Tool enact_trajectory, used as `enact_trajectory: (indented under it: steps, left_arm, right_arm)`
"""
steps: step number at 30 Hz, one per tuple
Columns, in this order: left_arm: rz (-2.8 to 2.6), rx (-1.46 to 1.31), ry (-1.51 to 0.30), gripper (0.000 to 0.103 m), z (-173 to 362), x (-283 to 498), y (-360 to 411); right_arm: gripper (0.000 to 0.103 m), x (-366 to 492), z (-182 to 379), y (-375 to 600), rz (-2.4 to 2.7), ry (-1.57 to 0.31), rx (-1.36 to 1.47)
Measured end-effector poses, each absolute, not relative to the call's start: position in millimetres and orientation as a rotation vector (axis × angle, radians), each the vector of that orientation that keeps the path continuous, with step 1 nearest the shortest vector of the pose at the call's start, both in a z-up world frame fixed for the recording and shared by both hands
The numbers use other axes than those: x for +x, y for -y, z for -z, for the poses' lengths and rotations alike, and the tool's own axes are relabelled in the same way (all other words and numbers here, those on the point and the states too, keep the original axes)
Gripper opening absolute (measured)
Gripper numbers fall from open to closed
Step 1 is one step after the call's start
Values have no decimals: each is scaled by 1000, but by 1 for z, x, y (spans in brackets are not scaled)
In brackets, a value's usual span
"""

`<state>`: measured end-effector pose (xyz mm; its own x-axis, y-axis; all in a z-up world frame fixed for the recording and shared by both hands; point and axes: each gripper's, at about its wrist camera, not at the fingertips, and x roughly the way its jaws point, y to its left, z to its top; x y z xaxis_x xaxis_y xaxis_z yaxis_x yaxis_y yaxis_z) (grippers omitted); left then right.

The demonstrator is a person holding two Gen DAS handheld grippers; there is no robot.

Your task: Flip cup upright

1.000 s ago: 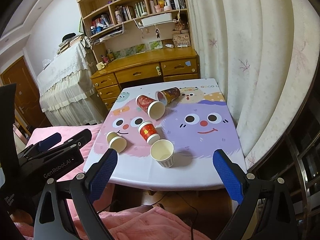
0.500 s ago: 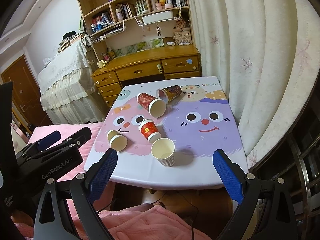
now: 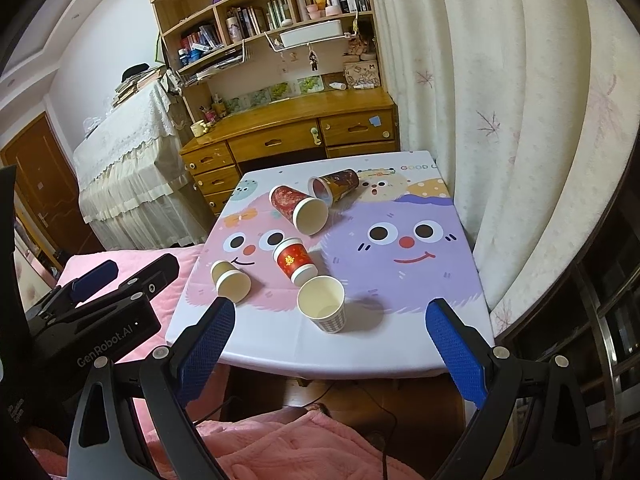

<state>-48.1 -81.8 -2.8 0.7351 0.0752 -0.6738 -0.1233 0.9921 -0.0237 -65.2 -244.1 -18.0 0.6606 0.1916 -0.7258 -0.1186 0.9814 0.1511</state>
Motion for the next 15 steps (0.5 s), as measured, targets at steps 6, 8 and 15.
enact_trajectory:
  steps: [6,8,15]
  left_arm:
    - [-103,-70,-738,83,3,-48,83]
    - [-102,-66,-736,83,2,-48,82]
    - [-108,-68,-736,83,3,-47,84]
  right_arm:
    - [97,-64,18,245,-177,-834,94]
    - [97,-64,18,245,-176,-832,94]
    - [97,-64,17,244,-175,-832,94]
